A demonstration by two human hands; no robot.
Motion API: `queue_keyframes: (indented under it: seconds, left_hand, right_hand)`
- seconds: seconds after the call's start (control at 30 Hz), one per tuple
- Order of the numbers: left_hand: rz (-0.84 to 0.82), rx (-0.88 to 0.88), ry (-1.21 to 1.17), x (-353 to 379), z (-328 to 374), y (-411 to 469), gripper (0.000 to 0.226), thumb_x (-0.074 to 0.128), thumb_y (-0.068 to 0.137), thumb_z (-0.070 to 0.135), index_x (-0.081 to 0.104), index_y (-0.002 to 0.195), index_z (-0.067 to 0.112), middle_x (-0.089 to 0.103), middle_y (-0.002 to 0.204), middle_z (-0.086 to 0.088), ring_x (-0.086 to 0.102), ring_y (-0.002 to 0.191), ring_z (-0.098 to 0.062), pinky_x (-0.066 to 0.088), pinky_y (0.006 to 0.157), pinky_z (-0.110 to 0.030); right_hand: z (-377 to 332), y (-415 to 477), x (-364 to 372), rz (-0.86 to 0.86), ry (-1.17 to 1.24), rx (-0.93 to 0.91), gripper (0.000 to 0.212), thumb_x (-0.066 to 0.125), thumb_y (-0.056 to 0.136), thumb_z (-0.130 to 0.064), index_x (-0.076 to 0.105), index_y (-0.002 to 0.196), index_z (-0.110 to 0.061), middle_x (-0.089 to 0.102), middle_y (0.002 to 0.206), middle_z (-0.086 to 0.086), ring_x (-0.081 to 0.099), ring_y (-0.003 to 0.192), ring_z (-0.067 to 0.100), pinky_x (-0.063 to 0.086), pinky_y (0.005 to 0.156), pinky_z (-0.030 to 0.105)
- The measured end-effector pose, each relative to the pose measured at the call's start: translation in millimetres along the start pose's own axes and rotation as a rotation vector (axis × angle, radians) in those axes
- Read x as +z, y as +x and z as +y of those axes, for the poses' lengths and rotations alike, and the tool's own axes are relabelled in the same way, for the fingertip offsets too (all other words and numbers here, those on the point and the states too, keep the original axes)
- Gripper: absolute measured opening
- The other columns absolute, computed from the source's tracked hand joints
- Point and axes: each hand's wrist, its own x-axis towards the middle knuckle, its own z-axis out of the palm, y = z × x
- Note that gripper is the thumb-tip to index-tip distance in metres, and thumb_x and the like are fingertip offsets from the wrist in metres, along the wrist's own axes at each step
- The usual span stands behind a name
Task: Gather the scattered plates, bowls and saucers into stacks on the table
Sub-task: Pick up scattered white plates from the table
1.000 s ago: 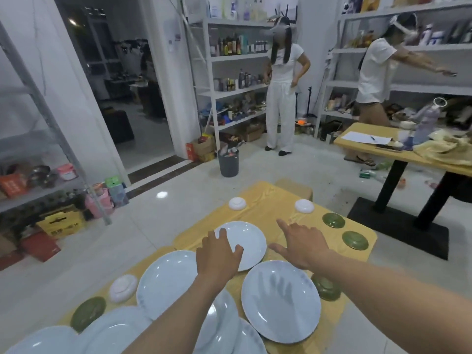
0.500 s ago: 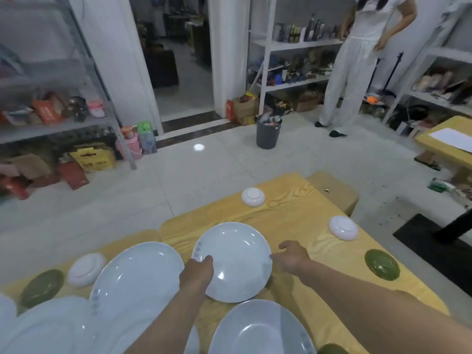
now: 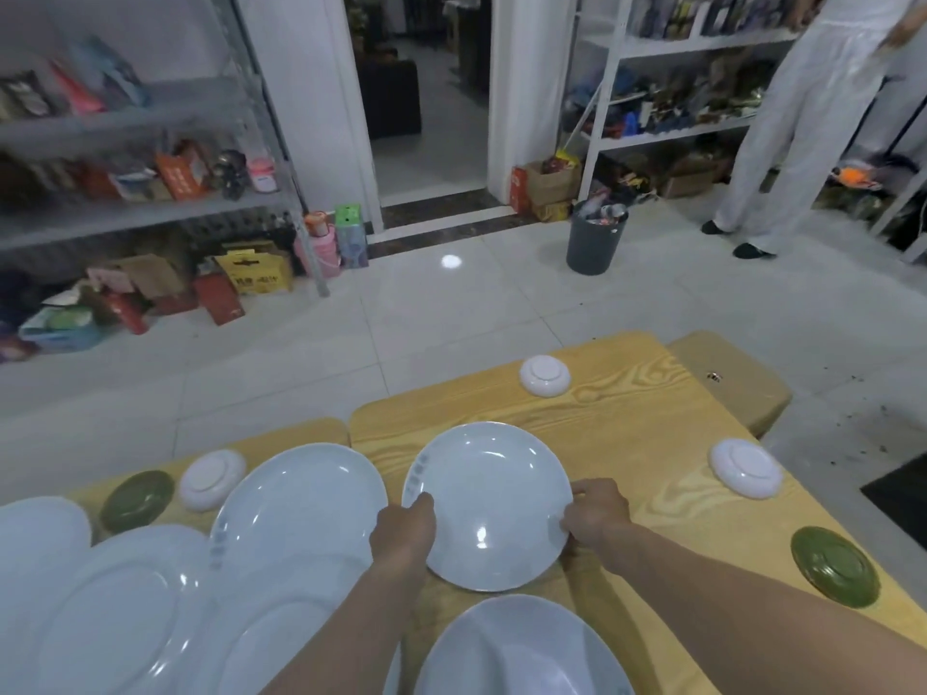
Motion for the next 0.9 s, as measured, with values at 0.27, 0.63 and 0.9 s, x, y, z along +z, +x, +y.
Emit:
queue_keyframes:
  seconds: [0.27,0.63,0.9]
  left_hand:
    - [-0.002,0.079,-0.13,-51,18,-30,0.046,0.056,0.086,0.037,0.06,0.119,0.006,0.064,0.107,-0.013,0.06,0.095,-0.032,0.052,0.086,-0.038]
    - [-0.088,0.213,-0.289,-203,-5,-76,0.035,0.058,0.081,0.031,0.061,0.108,0.009,0.067,0.103,-0.012,0.067,0.09,-0.033,0.059,0.079,-0.048]
    - [-0.011,0.214,-0.451,-306,-56,-108,0.011,0.057,0.092,0.021,0.058,0.094,0.01,0.063,0.094,-0.01,0.065,0.082,-0.032,0.053,0.057,-0.032]
  right_hand:
    - [-34,-52,-8,0.051,0.128,-0.066,0.046,0.053,0.075,0.005,0.069,0.115,-0.01,0.068,0.103,0.011,0.068,0.088,0.03,0.06,0.082,0.042]
    - [-71,-207,39,0.096,0.257,-0.142,0.035,0.053,0.074,0.011,0.07,0.102,0.0,0.071,0.094,0.015,0.071,0.084,0.035,0.061,0.075,0.045]
    - [-90,-287,92,-0.008,0.247,-0.222,0.029,0.052,0.076,0.014,0.067,0.099,0.004,0.071,0.095,0.018,0.072,0.085,0.036,0.061,0.076,0.045]
